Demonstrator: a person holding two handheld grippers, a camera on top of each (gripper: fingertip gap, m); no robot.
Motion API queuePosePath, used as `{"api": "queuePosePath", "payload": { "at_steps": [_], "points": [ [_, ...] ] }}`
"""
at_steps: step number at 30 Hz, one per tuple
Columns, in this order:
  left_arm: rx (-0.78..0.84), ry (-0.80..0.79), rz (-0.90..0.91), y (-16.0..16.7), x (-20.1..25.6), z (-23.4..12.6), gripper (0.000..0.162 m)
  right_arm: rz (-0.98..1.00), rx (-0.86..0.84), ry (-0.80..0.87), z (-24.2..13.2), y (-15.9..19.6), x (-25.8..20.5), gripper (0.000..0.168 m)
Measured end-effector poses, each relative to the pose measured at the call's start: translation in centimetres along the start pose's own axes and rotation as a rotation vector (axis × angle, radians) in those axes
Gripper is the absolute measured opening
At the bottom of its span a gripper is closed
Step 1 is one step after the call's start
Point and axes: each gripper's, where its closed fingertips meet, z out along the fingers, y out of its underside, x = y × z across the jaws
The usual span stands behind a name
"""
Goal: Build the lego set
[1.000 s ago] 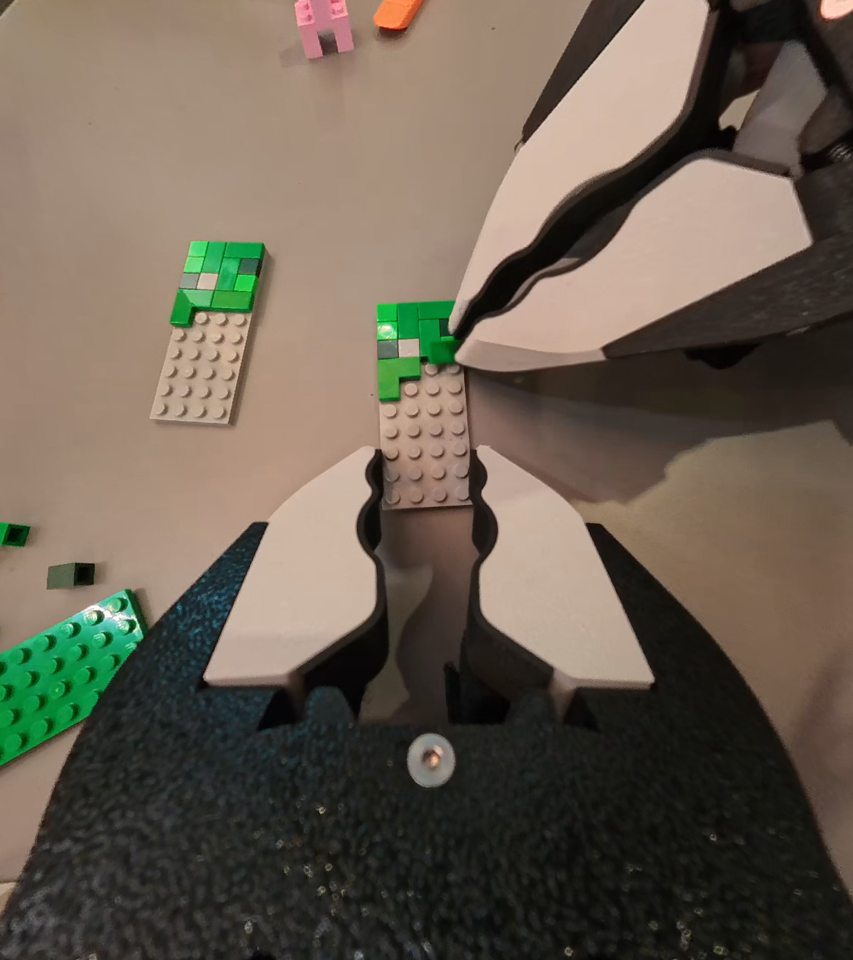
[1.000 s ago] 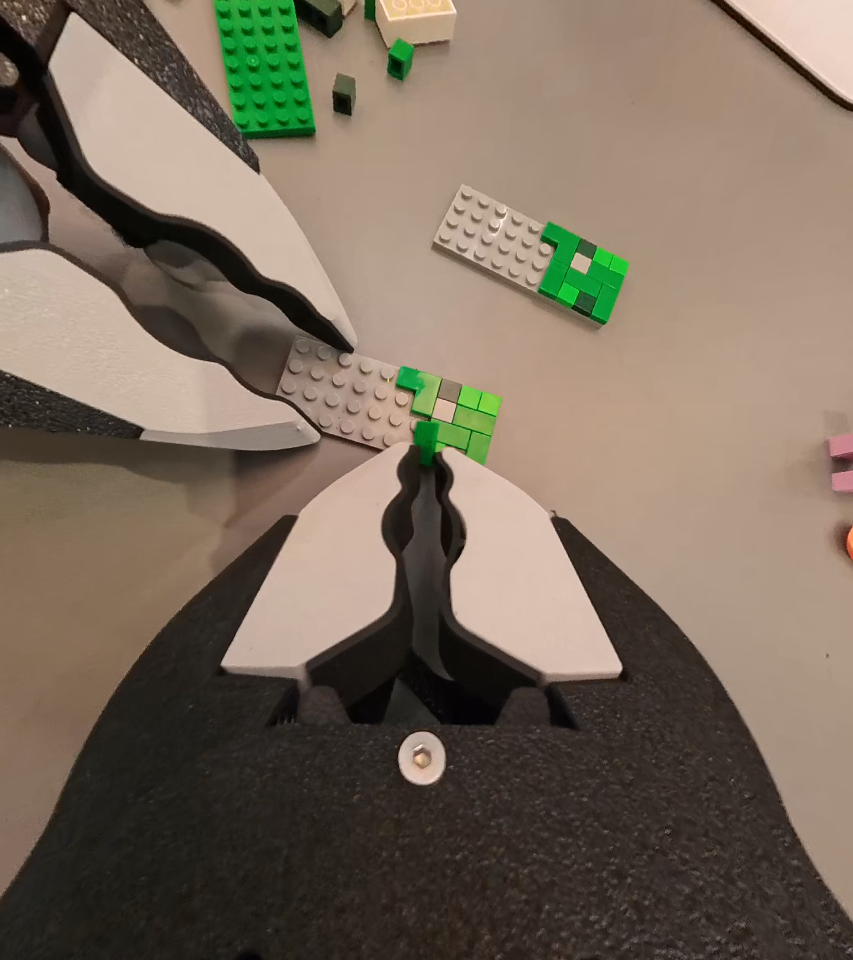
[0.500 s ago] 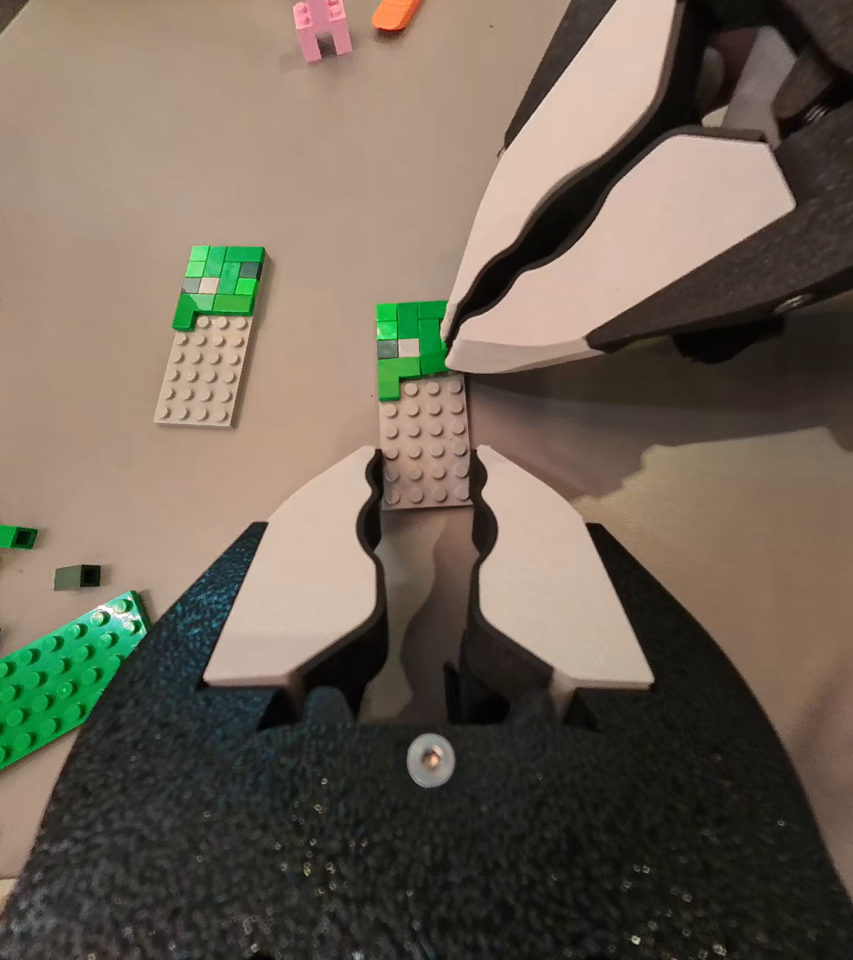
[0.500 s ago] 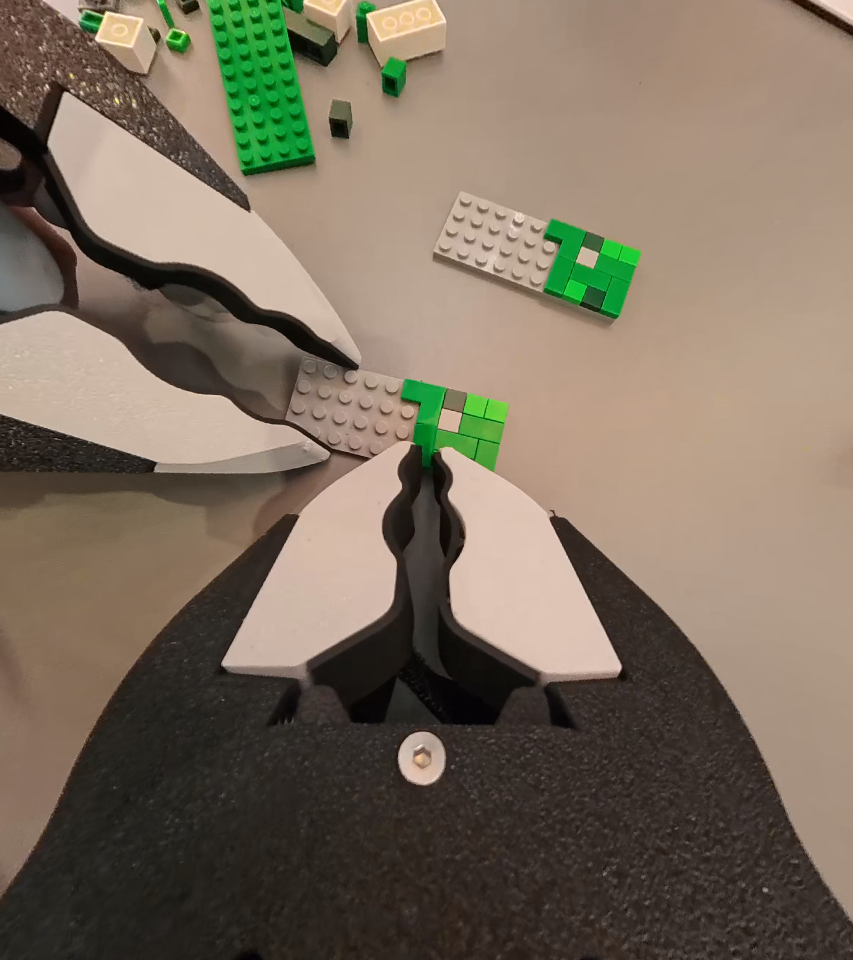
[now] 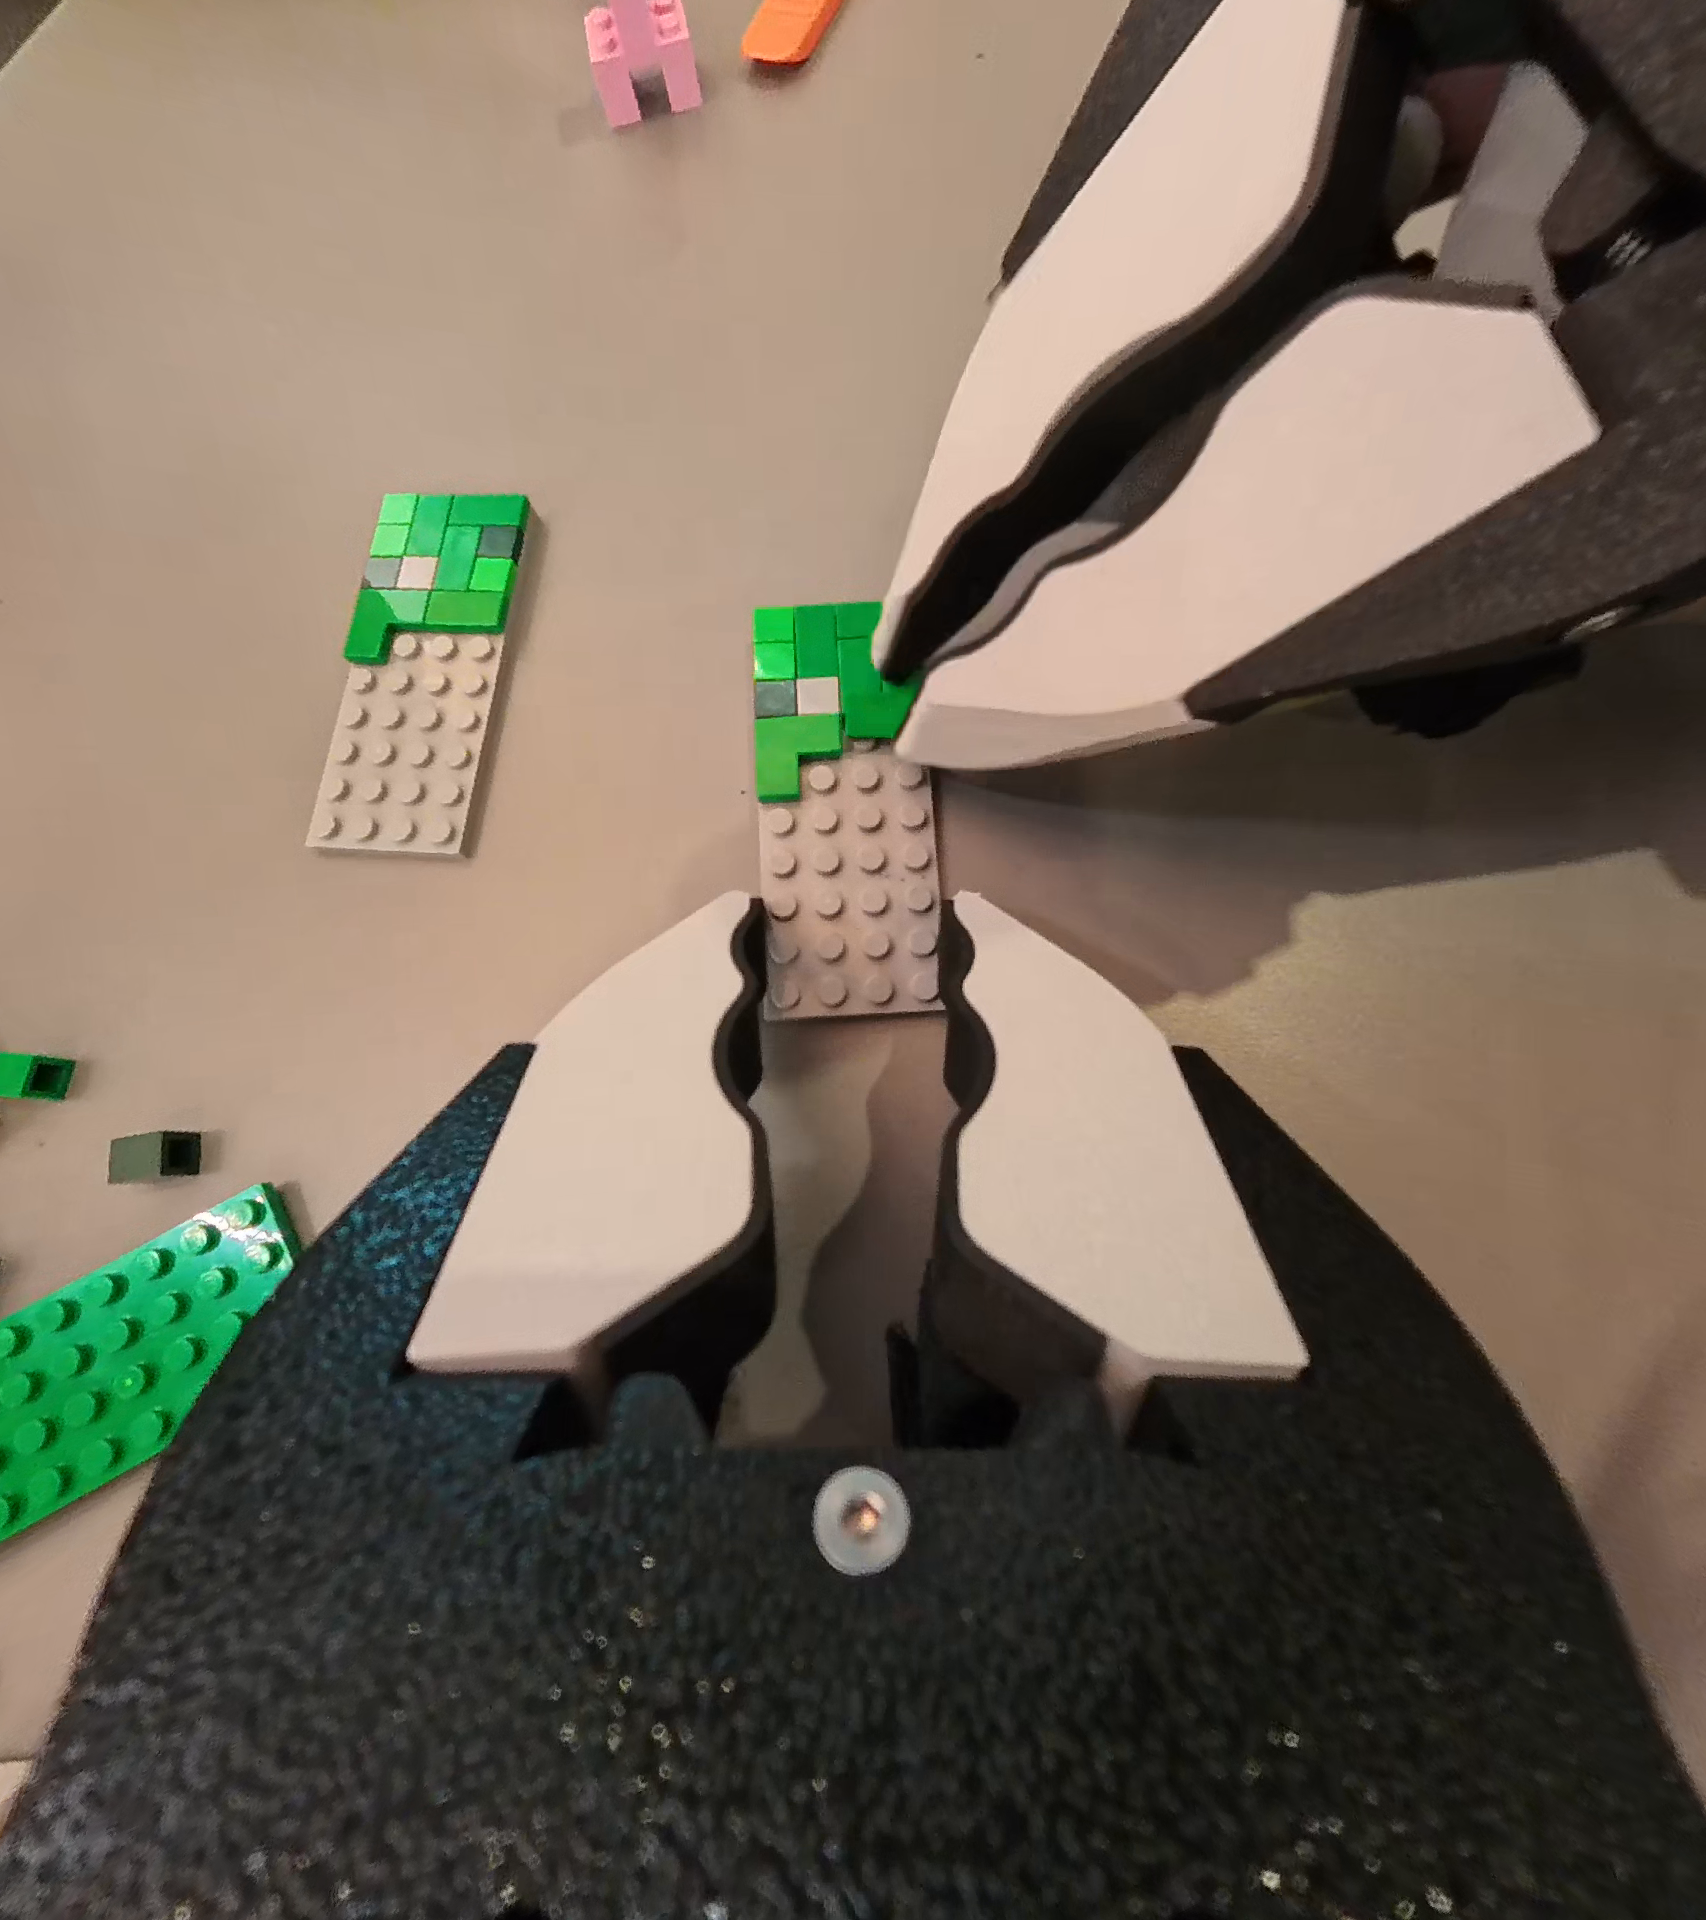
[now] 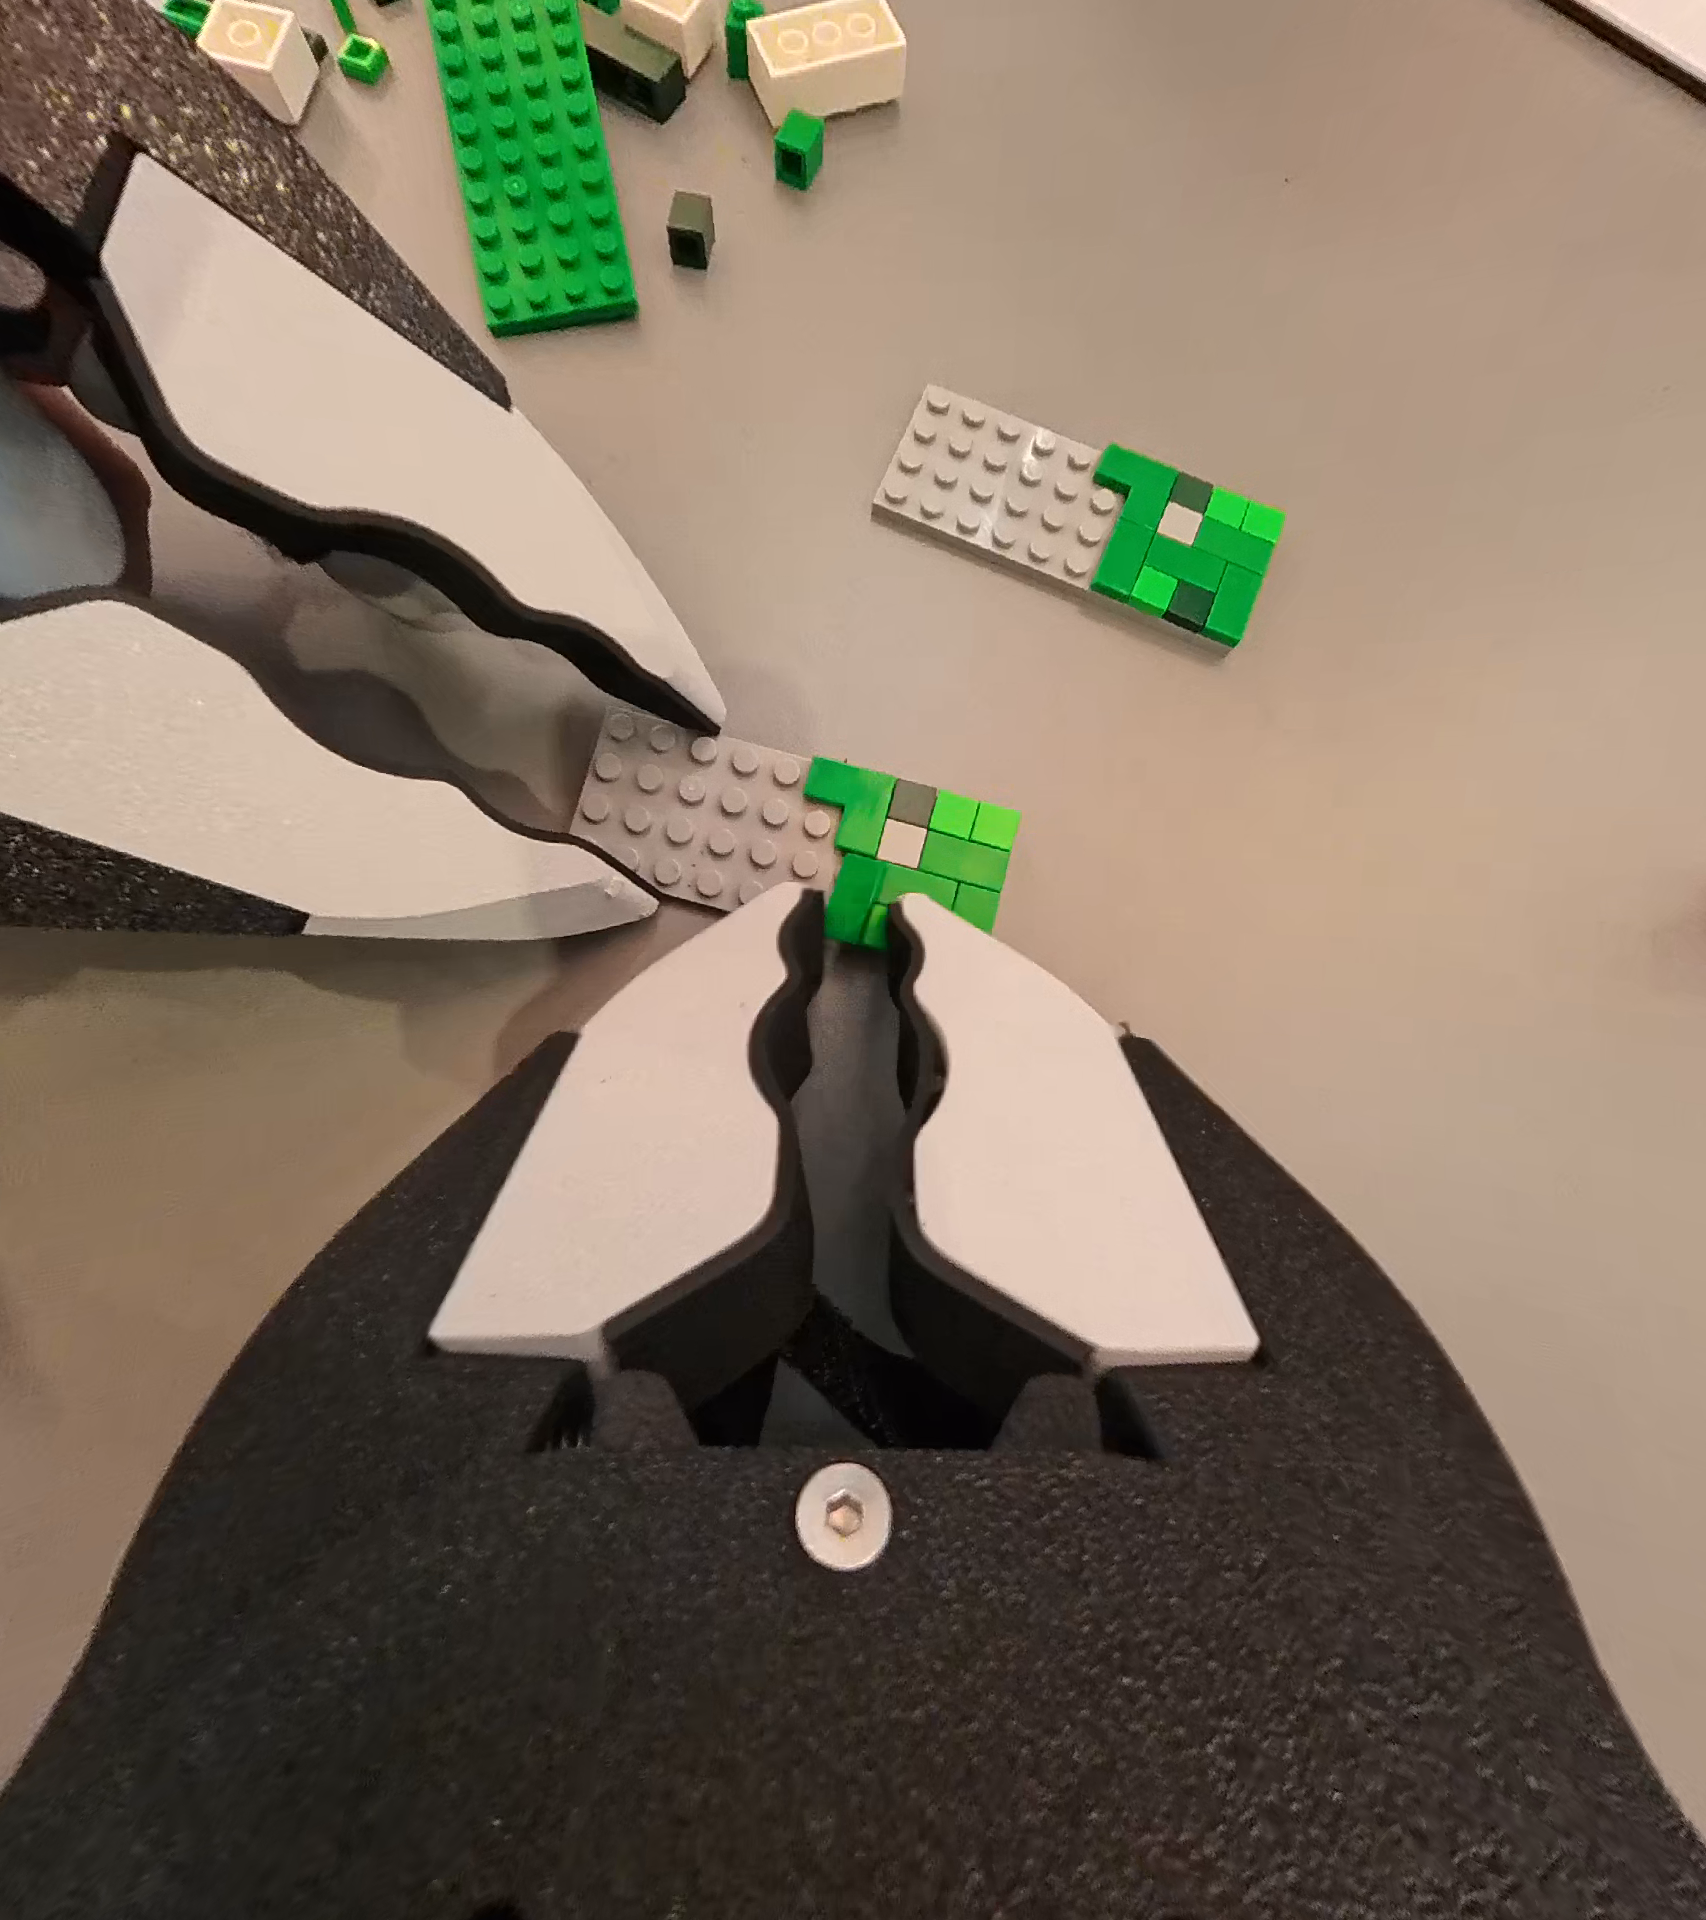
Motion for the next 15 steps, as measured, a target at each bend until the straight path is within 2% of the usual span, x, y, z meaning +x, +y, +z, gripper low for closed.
{"api": "queuePosePath", "payload": {
  "at_steps": [2,5,11,15],
  "points": [
    [0.000,0.002,-0.005,0.0,0.0,0.0,0.031,-0.031,0.004,0.002,-0.1,0.0,0.0,0.015],
    [0.003,0.014,-0.019,0.0,0.0,0.0,0.031,-0.183,0.043,0.024,-0.6,-0.1,0.2,0.025],
    [0.013,0.091,-0.122,0.2,-0.3,-0.2,0.031,-0.659,0.171,0.050,-1.4,0.3,-0.8,0.033],
    [0.054,0.142,-0.169,-0.5,-0.1,-0.8,0.031,-0.985,0.168,0.199,-1.4,-0.2,-0.4,0.030]
  ]
}}
